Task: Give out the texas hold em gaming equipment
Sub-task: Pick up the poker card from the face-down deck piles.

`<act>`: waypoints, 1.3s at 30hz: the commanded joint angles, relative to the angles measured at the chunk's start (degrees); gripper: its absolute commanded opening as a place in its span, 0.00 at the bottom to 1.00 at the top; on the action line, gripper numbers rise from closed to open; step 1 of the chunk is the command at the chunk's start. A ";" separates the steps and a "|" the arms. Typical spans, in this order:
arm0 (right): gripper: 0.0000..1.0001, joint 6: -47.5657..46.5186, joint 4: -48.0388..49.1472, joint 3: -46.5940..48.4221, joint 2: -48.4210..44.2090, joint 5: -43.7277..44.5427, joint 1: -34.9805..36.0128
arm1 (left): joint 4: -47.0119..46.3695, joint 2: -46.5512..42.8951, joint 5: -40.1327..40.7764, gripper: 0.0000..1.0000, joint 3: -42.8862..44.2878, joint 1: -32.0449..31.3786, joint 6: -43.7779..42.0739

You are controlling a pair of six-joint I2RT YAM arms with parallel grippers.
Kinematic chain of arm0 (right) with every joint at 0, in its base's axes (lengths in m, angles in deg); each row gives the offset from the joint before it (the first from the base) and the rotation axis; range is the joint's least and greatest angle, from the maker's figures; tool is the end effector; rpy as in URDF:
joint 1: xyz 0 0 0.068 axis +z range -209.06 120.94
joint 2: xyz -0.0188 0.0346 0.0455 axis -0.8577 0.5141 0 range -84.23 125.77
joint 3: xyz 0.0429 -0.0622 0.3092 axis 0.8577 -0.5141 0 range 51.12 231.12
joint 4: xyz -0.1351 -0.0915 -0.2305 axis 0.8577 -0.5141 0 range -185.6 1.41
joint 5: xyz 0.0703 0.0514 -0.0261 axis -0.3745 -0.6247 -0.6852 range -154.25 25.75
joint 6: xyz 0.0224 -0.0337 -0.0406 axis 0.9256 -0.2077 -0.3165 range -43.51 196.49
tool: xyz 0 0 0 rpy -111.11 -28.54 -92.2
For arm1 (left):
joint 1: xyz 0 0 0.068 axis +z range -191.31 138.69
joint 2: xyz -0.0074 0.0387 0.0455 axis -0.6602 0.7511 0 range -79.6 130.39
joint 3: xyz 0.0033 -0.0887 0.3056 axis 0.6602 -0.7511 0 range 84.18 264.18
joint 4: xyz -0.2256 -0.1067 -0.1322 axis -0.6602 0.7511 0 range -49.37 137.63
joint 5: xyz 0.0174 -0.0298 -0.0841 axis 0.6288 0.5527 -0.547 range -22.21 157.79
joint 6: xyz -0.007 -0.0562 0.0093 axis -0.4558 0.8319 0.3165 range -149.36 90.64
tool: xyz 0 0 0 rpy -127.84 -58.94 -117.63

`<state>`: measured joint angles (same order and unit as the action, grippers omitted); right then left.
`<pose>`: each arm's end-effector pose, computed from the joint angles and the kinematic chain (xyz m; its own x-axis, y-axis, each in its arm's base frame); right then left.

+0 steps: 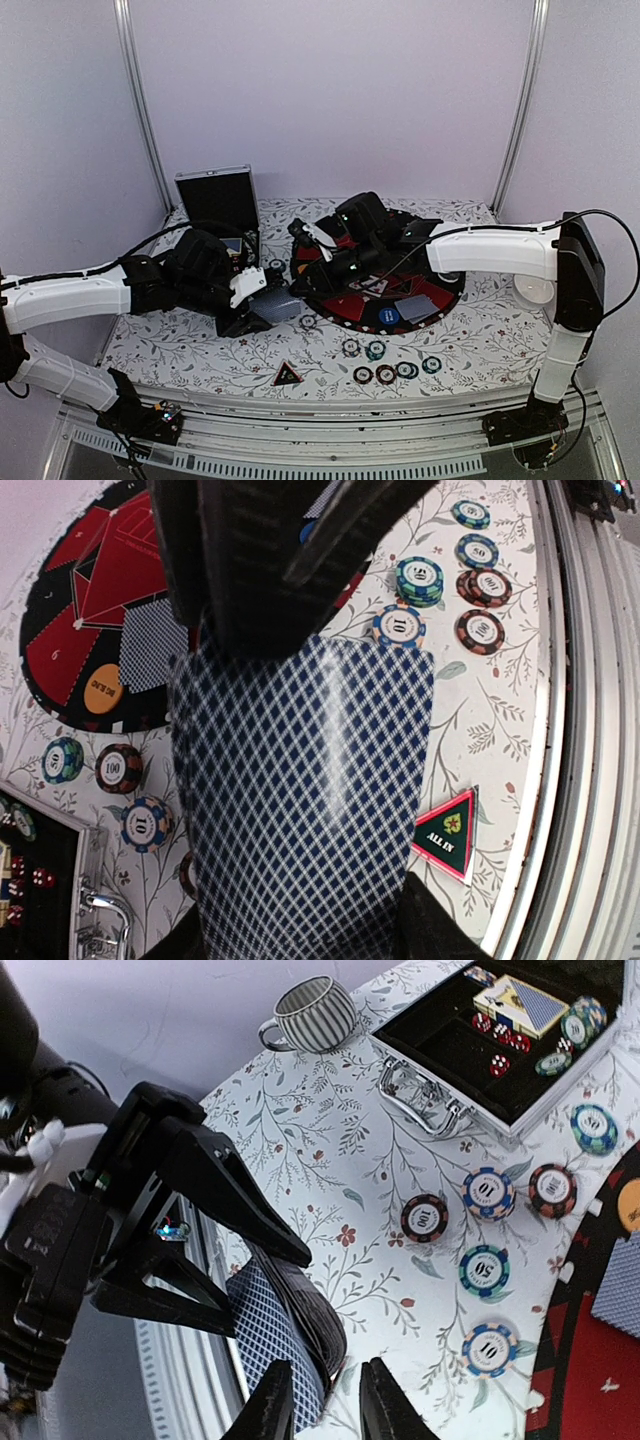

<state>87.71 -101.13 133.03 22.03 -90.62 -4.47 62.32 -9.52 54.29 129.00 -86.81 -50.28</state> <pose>0.2537 0.3883 0.2902 -0.5233 -0.4352 -0.7327 -0.8505 0.3203 0.4172 0.1748 -0.1912 0.2627 -0.1909 0.6898 -0.6984 0.9351 0.3443 0.0844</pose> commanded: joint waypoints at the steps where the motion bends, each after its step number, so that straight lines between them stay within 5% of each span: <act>1: 0.21 0.98 0.41 1.25 -0.32 -2.71 -0.33 | -1.30 -1.17 -0.84 0.48 -0.34 0.70 0.27; 9: 0.03 1.20 -0.35 0.80 -1.12 -2.79 -0.27 | -1.30 -1.44 -0.83 0.48 -0.43 0.72 0.32; 21: 0.02 0.28 -1.11 -0.98 -3.07 -4.91 -1.44 | -1.30 -1.62 -0.77 0.48 -0.52 0.69 0.26; 28: 0.30 0.77 0.10 -0.56 -1.33 -6.46 -1.42 | -1.30 -1.62 -0.83 0.48 -0.61 0.75 0.25; 31: 0.33 0.82 0.14 -0.24 -0.40 -7.22 -1.44 | -1.27 -1.64 -0.84 0.48 -0.61 0.72 0.21; 39: 0.03 0.45 -0.87 -0.36 -1.24 -5.73 -1.70 | -1.35 -1.71 -0.92 0.48 -0.65 0.68 0.19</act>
<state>88.54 -101.96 132.44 21.35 -97.02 -5.63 62.32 -9.98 54.11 129.00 -86.81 -50.28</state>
